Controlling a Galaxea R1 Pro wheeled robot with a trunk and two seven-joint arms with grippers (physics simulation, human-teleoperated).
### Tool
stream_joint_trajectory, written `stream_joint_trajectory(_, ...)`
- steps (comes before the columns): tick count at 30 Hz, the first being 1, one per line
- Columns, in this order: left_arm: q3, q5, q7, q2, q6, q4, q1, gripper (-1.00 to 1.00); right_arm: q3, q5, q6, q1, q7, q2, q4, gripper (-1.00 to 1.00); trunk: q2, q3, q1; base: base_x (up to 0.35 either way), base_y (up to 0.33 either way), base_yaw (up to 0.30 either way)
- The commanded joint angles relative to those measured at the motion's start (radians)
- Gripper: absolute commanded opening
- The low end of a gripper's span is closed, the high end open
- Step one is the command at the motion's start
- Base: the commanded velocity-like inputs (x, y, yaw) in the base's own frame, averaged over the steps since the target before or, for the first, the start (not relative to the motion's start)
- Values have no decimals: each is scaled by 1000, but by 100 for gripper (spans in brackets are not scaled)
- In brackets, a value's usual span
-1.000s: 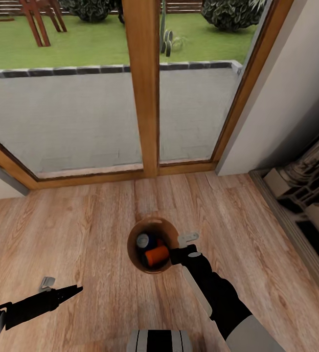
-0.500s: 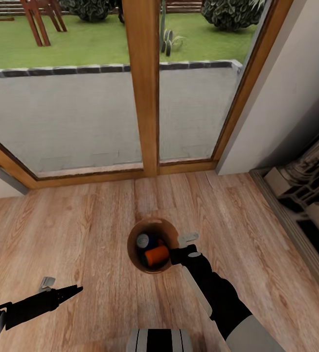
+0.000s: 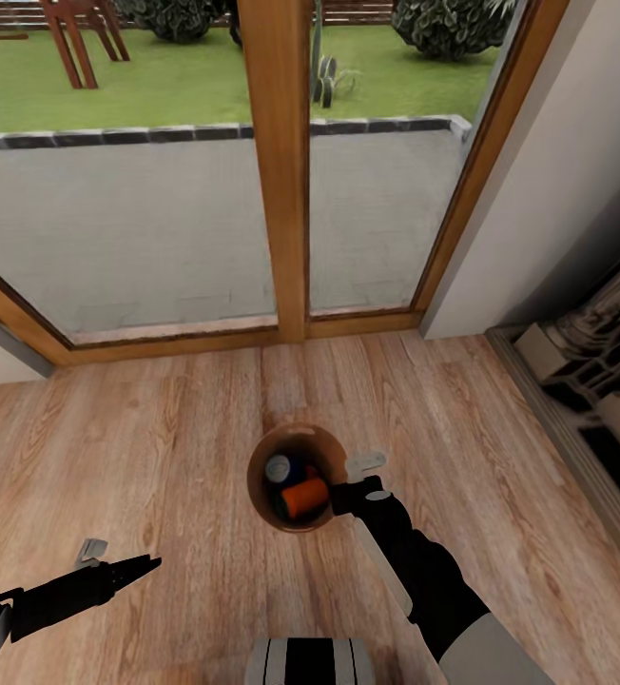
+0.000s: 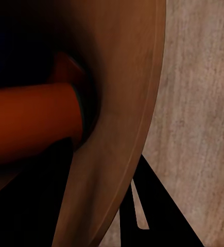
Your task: Put the three can of soda from the living room inside the tash can in the kitchen.
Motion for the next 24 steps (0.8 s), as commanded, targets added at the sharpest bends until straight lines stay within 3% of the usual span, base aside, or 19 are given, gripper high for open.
stream_joint_trajectory(1,0,0,0,0,0,0,0,100,1,-5,-2,0,0,0,-1,-100,-7,-3,4,0,0,0)
stream_joint_trajectory(5,-1,0,0,0,0,0,0,100,1,-5,-2,0,0,0,-1,-100,-35,-16,19,0,0,0)
stream_joint_trajectory(24,0,0,0,0,0,0,0,100,1,-5,-2,0,0,0,-1,-100,-70,-31,38,0,0,0)
